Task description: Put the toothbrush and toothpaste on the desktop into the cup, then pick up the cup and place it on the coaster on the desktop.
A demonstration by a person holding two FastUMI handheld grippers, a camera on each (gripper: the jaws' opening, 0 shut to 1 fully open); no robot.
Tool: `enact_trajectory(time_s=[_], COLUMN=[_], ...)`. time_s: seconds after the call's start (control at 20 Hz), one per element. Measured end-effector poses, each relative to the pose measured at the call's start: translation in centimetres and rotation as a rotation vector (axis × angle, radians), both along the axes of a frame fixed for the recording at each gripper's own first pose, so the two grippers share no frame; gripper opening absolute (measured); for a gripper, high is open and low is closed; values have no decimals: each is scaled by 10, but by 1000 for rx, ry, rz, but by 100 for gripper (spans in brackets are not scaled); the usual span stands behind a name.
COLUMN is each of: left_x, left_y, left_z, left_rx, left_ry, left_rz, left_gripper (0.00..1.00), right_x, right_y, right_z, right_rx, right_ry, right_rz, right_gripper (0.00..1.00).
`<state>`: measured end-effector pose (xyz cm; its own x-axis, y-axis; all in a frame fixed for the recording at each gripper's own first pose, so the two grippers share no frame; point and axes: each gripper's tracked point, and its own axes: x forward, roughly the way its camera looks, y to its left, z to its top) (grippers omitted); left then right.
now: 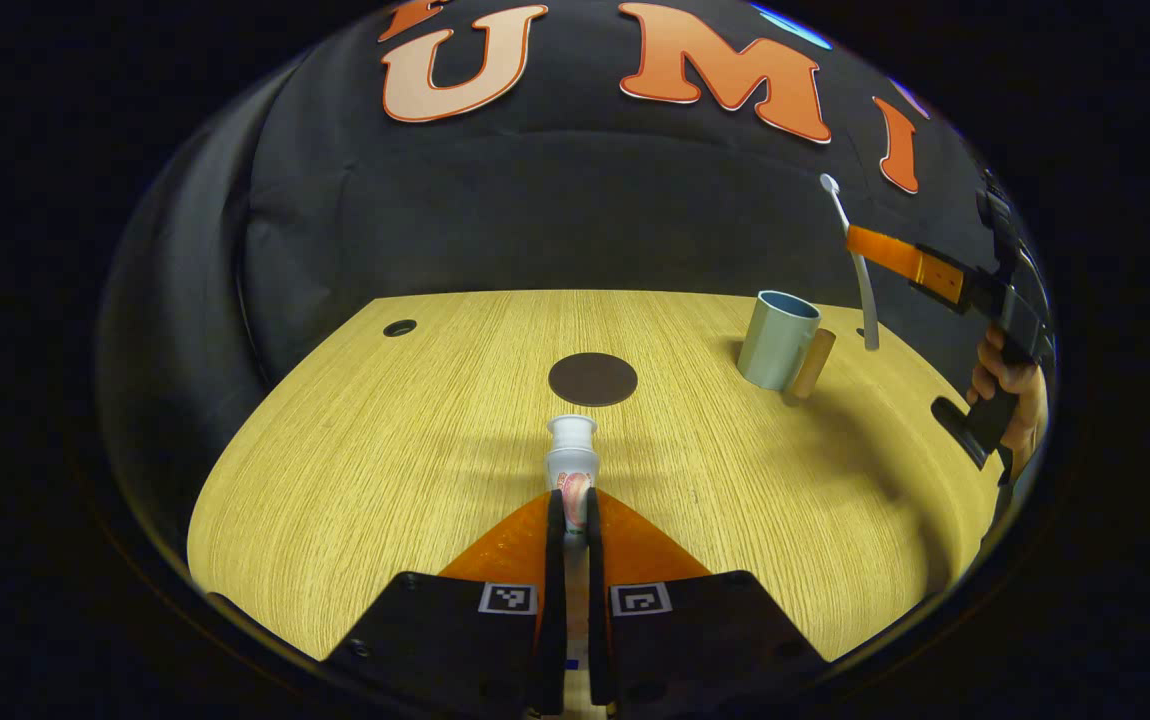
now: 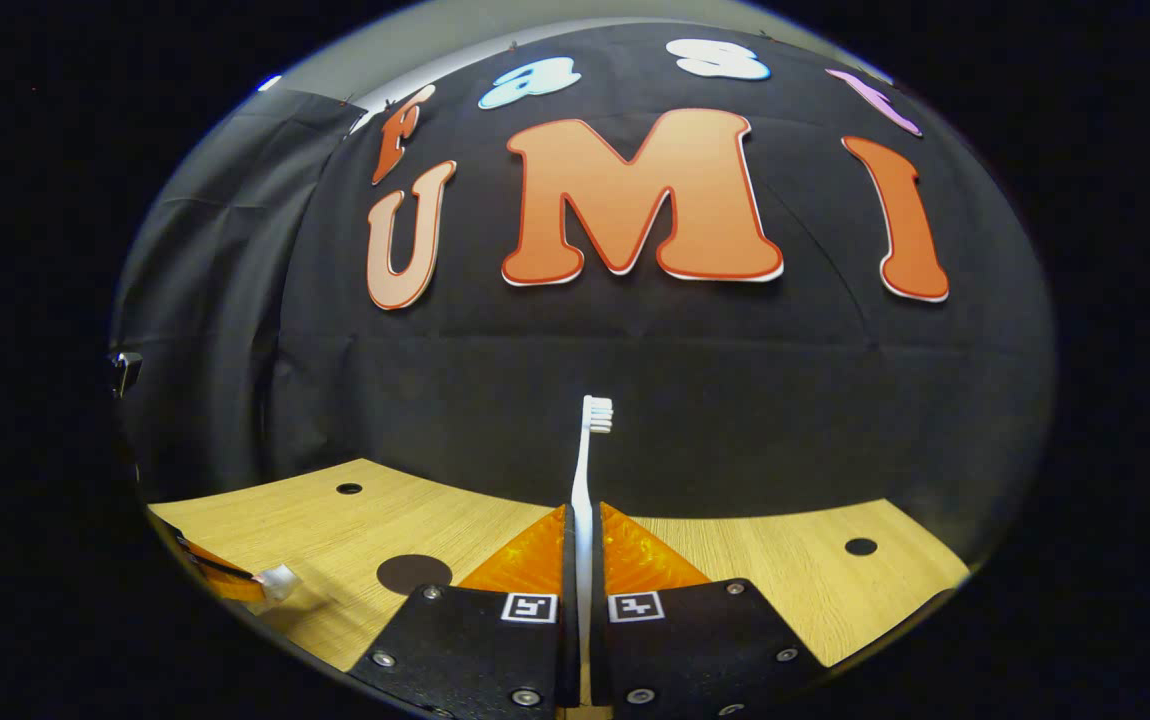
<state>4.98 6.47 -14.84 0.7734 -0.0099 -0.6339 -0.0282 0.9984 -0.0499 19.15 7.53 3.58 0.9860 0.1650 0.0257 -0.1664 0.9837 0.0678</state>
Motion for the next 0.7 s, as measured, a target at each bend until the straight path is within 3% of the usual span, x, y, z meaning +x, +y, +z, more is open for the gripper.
enact_trajectory(time_s=[0.7], left_x=[4], left_y=[9], left_z=[2], left_rx=[26], left_ry=[-24], left_rz=[17], left_gripper=[13], right_x=[64], right_y=[5], right_z=[44], right_rx=[26], right_ry=[-102], right_rz=[31], right_gripper=[5])
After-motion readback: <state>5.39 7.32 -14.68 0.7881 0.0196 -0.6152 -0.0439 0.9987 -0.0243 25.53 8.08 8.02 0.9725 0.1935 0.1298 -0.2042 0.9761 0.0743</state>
